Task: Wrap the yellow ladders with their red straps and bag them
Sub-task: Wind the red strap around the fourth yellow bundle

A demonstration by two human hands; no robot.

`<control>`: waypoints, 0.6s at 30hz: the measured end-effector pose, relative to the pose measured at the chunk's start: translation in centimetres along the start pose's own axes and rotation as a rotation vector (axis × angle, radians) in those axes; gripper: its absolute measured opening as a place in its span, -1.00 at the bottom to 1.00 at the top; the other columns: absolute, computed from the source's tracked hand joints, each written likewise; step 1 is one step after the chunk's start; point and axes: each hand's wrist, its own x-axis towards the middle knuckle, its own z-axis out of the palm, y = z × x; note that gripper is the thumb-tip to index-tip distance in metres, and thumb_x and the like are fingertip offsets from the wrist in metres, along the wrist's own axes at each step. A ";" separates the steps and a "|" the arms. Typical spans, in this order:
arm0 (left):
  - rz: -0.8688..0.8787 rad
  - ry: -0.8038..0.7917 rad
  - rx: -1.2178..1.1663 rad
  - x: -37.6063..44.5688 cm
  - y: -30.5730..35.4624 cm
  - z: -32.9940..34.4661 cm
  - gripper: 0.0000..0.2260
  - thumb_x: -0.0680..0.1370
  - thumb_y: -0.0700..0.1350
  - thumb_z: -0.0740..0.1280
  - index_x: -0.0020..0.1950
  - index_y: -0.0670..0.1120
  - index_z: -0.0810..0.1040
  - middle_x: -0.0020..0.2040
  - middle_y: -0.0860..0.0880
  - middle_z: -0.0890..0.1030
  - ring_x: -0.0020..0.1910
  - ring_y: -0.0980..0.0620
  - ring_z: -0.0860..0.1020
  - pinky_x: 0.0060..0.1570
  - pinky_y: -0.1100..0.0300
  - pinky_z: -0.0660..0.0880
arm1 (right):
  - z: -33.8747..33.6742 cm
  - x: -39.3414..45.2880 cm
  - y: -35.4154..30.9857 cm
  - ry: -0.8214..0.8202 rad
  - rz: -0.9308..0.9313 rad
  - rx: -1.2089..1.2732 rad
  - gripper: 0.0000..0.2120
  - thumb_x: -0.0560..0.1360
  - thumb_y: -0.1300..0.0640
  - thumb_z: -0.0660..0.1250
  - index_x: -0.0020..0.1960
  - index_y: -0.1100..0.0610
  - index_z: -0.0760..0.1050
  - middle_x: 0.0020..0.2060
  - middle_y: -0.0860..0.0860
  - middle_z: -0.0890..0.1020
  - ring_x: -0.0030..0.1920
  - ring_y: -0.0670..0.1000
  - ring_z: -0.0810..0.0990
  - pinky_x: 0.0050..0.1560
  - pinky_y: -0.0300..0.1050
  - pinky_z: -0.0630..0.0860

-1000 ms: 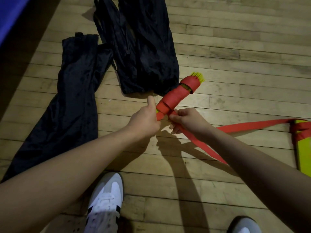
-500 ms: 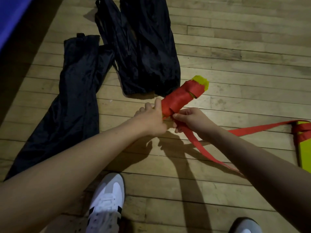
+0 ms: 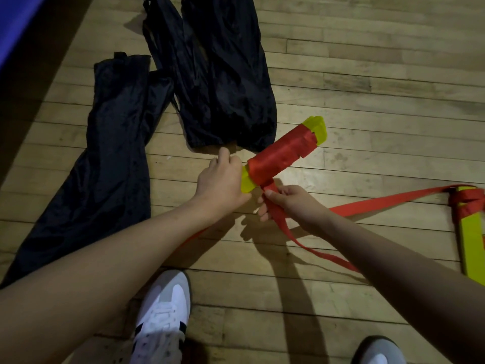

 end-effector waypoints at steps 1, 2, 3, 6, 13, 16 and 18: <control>-0.030 -0.003 -0.026 0.1 0.0 0.2 -0.49 0.43 0.06 0.46 0.23 -0.12 0.35 0.15 -0.10 0.33 0.03 -0.08 0.50 -0.20 0.13 0.37 | 0.1 -0.1 0.1 -0.001 0.006 -0.009 -0.78 0.65 0.19 0.13 -0.02 0.26 0.50 -0.26 0.15 0.64 -0.30 0.01 0.66 -0.18 -0.22 0.58; -0.049 0.000 -0.034 0.3 -0.1 0.3 -0.49 0.44 0.04 0.46 0.25 -0.12 0.32 0.16 -0.11 0.33 0.00 -0.08 0.52 -0.23 0.13 0.36 | 0.1 -0.3 0.2 -0.005 0.009 -0.023 -0.77 0.65 0.17 0.12 0.00 0.26 0.50 -0.25 0.15 0.65 -0.29 0.01 0.66 -0.17 -0.21 0.59; -0.059 0.010 -0.023 0.4 -0.3 0.5 -0.50 0.46 0.03 0.44 0.26 -0.11 0.30 0.17 -0.12 0.34 -0.03 -0.09 0.54 -0.25 0.12 0.37 | 0.1 -0.3 0.1 -0.009 0.009 -0.041 -0.76 0.65 0.15 0.13 0.03 0.28 0.50 -0.24 0.14 0.65 -0.28 0.01 0.65 -0.17 -0.20 0.58; -0.085 0.043 0.066 0.9 -0.9 0.8 -0.54 0.51 -0.01 0.39 0.28 -0.10 0.25 0.15 -0.13 0.43 -0.04 -0.13 0.57 -0.27 0.10 0.36 | 0.1 -0.2 -0.5 0.009 -0.023 -0.091 -0.73 0.65 0.13 0.14 0.11 0.31 0.50 -0.25 0.12 0.65 -0.31 0.02 0.62 -0.23 -0.21 0.54; 0.004 0.013 0.236 0.8 -1.5 1.5 -0.54 0.55 -0.08 0.30 0.36 -0.14 0.20 0.09 -0.12 0.54 0.00 -0.13 0.59 -0.19 0.07 0.40 | 1.6 0.8 -1.6 0.075 -0.070 -0.110 -0.81 0.65 0.16 0.15 -0.07 0.17 0.48 -0.35 0.08 0.61 -0.41 0.02 0.54 -0.27 -0.15 0.50; 0.063 -0.005 0.214 0.1 -1.2 1.7 -0.57 0.55 -0.02 0.23 0.34 -0.15 0.21 0.14 -0.17 0.49 0.06 -0.18 0.53 0.02 0.01 0.39 | 1.6 0.9 -1.5 0.112 -0.074 -0.067 -0.79 0.64 0.19 0.16 -0.13 0.17 0.47 -0.38 0.07 0.59 -0.43 0.01 0.53 -0.33 -0.19 0.50; 0.093 -0.061 0.168 -0.3 -1.0 2.0 -0.55 0.55 -0.02 0.18 0.38 -0.16 0.19 0.18 -0.19 0.46 0.09 -0.21 0.49 0.08 -0.02 0.34 | 1.5 1.0 -1.4 0.134 -0.075 -0.056 -0.78 0.63 0.21 0.17 -0.16 0.19 0.47 -0.40 0.08 0.58 -0.44 0.02 0.52 -0.36 -0.21 0.49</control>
